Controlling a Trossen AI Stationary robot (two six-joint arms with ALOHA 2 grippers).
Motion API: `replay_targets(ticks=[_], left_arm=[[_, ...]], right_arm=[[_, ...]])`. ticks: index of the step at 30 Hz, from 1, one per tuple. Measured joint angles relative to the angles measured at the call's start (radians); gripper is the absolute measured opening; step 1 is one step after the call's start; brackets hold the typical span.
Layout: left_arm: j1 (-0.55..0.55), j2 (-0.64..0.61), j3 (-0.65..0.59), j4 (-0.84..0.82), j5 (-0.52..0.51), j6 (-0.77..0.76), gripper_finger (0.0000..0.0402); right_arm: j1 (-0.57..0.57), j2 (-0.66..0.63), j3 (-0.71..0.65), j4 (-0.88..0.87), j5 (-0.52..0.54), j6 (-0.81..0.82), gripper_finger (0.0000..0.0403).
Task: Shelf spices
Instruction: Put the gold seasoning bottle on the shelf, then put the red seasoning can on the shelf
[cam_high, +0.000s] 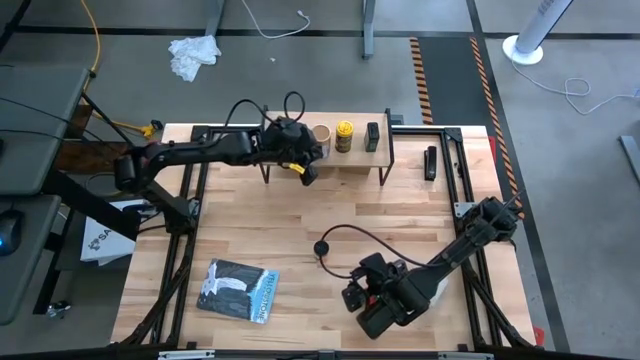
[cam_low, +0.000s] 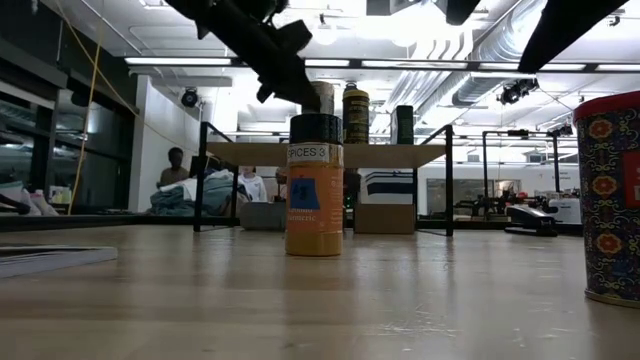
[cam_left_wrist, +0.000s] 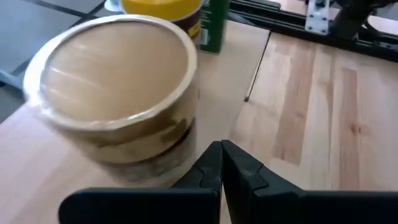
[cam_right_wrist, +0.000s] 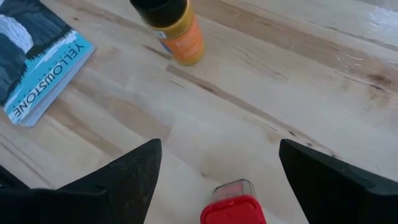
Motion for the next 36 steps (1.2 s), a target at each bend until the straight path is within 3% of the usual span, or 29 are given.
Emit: replay_targets(ticks=[12, 20, 23, 27, 31, 36], left_arm=[[0.038, 0.056, 0.0, 0.103, -0.034, -0.026, 0.0], [-0.016, -0.156, 0.001, -0.222, 0.105, 0.084, 0.0], [-0.082, -0.258, 0.001, -0.378, 0.124, 0.111, 0.0], [-0.218, -0.355, 0.001, -0.501, 0.128, -0.042, 0.001], [-0.391, -0.421, 0.001, -0.491, 0.118, -0.194, 0.0042], [-0.566, -0.456, 0.001, -0.398, 0.116, -0.293, 0.0112]], right_arm=[[-0.008, 0.0, 0.0, 0.003, 0.004, 0.003, 0.0323], [0.006, 0.0, 0.0, 0.002, -0.049, -0.029, 0.0323], [0.019, 0.0, 0.0, 0.001, -0.137, -0.119, 0.0323], [0.03, 0.0, 0.0, 0.019, -0.251, -0.285, 0.0323], [0.027, 0.0, 0.0, 0.091, -0.352, -0.448, 0.0323], [0.013, 0.0, 0.0, 0.157, -0.358, -0.54, 0.0323]])
